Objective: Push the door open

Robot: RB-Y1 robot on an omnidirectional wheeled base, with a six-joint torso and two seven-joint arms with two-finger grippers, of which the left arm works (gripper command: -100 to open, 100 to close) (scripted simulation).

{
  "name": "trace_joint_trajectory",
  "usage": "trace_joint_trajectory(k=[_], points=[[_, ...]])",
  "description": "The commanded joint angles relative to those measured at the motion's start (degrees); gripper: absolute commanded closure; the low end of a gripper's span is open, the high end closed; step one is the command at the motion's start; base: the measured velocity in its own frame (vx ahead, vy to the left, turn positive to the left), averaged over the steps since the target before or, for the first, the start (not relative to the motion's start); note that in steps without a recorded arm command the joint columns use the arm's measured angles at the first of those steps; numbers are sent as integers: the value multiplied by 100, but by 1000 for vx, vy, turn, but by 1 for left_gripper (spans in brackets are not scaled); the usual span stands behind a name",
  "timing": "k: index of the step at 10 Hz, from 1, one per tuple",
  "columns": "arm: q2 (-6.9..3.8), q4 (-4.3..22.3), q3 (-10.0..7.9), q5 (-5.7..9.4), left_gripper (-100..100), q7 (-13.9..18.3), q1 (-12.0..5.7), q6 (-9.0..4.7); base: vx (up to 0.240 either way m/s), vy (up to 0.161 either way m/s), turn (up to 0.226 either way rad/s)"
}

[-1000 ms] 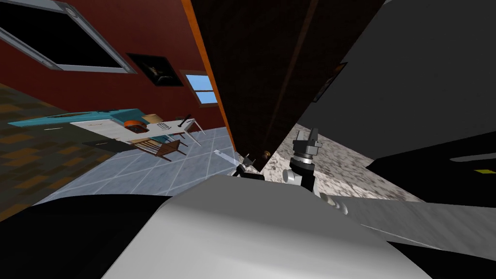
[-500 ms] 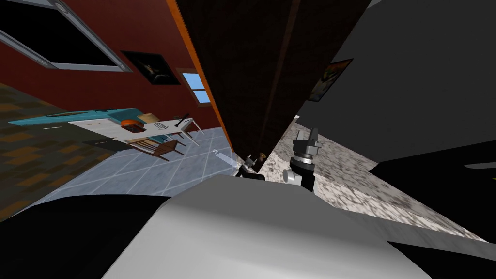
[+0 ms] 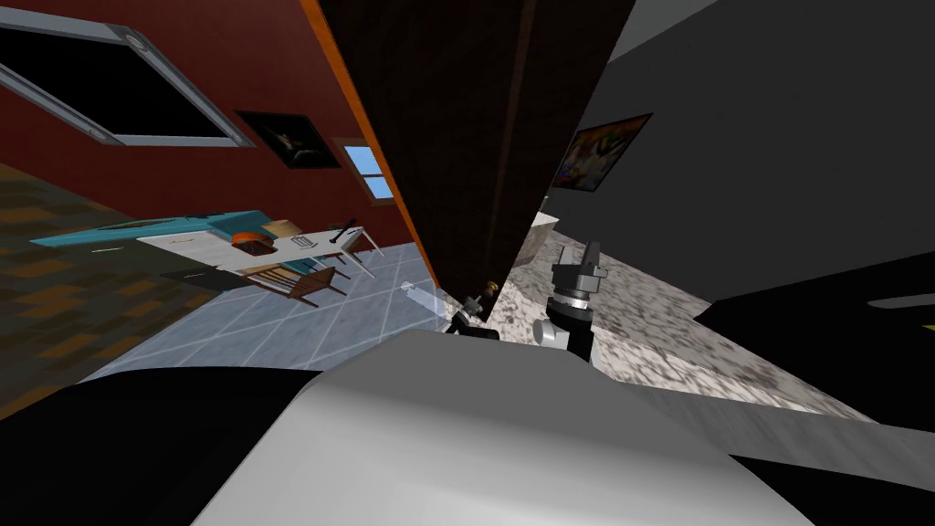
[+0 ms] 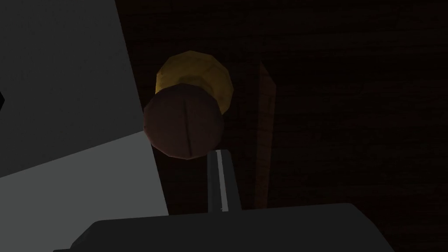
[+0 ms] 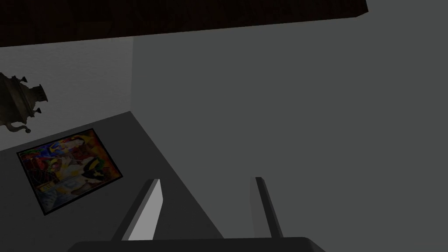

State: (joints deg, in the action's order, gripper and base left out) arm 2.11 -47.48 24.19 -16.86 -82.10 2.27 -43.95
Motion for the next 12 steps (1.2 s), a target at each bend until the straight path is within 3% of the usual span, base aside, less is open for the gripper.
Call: trace_joint_trajectory(k=[1,3,4,8,12], points=[[-2,0,-1,0,100,0,0,0,3,24,0],[-2,0,-1,0,100,0,0,0,2,6,0],[-175,-70,-25,-173,-100,117,71,-30,58,90,156],[-421,-230,-79,-568,-100,384,232,-99,64,142,123],[-550,-418,-143,-1030,-100,695,420,-179,21,54,133]])
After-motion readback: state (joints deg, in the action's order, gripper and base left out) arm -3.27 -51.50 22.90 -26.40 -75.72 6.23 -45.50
